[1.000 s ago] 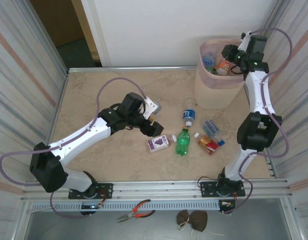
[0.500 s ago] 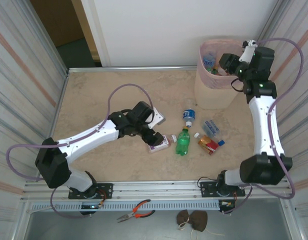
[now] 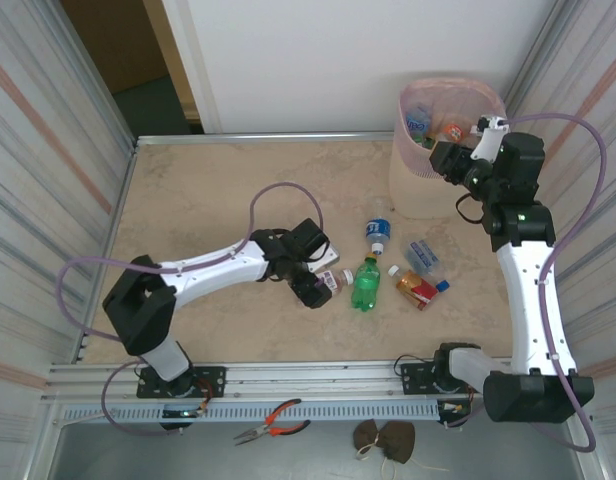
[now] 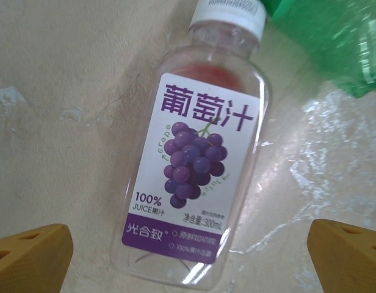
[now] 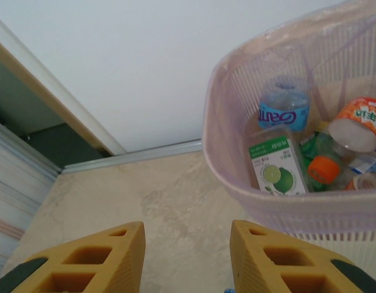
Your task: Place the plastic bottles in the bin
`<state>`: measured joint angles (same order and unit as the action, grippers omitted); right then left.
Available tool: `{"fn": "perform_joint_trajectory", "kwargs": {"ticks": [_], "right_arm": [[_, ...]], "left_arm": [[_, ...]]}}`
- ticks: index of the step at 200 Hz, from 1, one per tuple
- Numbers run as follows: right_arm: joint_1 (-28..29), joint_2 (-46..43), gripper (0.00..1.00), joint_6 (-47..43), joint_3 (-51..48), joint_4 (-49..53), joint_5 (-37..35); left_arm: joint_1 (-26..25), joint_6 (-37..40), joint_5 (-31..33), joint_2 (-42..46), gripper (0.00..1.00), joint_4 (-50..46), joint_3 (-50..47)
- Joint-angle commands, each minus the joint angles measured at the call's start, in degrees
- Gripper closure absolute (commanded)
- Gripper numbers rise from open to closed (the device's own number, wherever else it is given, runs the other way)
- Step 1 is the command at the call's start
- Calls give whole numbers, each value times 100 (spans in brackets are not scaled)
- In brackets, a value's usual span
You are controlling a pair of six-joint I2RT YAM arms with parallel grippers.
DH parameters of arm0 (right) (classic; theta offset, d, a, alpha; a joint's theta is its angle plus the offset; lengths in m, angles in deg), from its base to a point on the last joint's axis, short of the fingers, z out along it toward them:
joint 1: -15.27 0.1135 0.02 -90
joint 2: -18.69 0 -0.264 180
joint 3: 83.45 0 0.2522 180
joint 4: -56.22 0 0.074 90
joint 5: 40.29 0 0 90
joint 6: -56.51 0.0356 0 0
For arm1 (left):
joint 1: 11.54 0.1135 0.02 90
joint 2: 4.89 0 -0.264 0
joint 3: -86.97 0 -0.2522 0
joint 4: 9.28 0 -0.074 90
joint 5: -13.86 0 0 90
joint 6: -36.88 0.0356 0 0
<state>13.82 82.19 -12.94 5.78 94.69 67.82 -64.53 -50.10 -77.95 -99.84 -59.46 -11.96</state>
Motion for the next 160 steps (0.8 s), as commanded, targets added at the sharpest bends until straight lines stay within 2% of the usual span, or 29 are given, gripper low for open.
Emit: {"fn": "perform_joint_trajectory", "kwargs": {"ticks": [1,58,84,136,160], "right_arm": [[37,-247,59,-65,-158,207,-151],[31,-573,58,-166,-404,508,-273],[39,-655,58,-133,-452,603,-226],[91,-868,59,-56,-530,640,-222],[174,-868,59,41,-532,645,-165]], "left_arm": [[-31,370,185,-355,1,-110,242],[-199,563,569,-1181,5,-234,485],[-220,534,578,-1197,14,-88,383],[-223,576,610,-1010,36,-13,274],[-225,594,705,-889,40,-23,268]]}}
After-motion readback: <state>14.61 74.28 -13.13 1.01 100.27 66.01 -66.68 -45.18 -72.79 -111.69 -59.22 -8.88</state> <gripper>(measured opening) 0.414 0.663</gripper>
